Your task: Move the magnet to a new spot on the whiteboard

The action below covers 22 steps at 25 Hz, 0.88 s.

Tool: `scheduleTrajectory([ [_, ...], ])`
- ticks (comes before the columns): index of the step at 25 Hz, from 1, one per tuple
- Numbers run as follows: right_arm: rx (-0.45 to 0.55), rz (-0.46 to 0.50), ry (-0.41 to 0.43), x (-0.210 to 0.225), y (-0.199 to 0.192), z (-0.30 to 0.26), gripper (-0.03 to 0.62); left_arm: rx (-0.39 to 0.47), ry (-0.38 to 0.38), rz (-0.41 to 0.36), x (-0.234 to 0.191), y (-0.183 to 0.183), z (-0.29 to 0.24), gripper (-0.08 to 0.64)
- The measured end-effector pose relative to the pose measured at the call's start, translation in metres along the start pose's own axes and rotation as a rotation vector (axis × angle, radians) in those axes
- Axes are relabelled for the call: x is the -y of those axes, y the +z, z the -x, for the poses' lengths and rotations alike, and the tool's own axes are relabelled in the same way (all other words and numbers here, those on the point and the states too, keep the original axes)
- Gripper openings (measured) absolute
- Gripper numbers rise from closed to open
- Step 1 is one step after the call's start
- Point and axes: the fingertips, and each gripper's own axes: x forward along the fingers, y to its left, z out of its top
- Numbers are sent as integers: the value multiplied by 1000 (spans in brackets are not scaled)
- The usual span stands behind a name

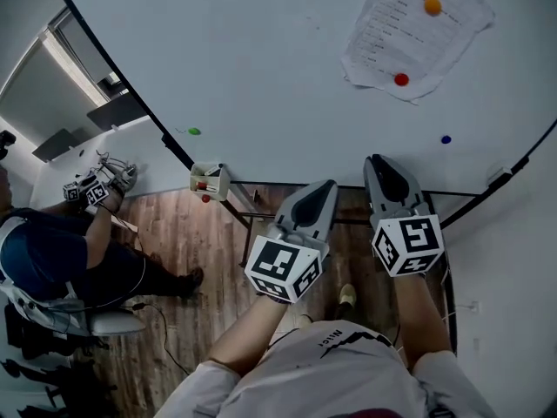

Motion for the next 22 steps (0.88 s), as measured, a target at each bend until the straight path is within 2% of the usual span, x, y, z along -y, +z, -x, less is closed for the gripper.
scheduleTrajectory([
  [5,10,-60,59,-39,-8,24,21,-13,1,-1,3,0,29,11],
  [9,-25,-103,94,-67,-23,39,14,-18,-3,0,6,-2,50,11],
  [16,-36,-107,120,-98,-31,53,14,-24,-3,-7,6,-6,72,11],
  [22,-41,-102,118,-106,-32,60,14,-13,-4,-11,7,-3,80,11],
])
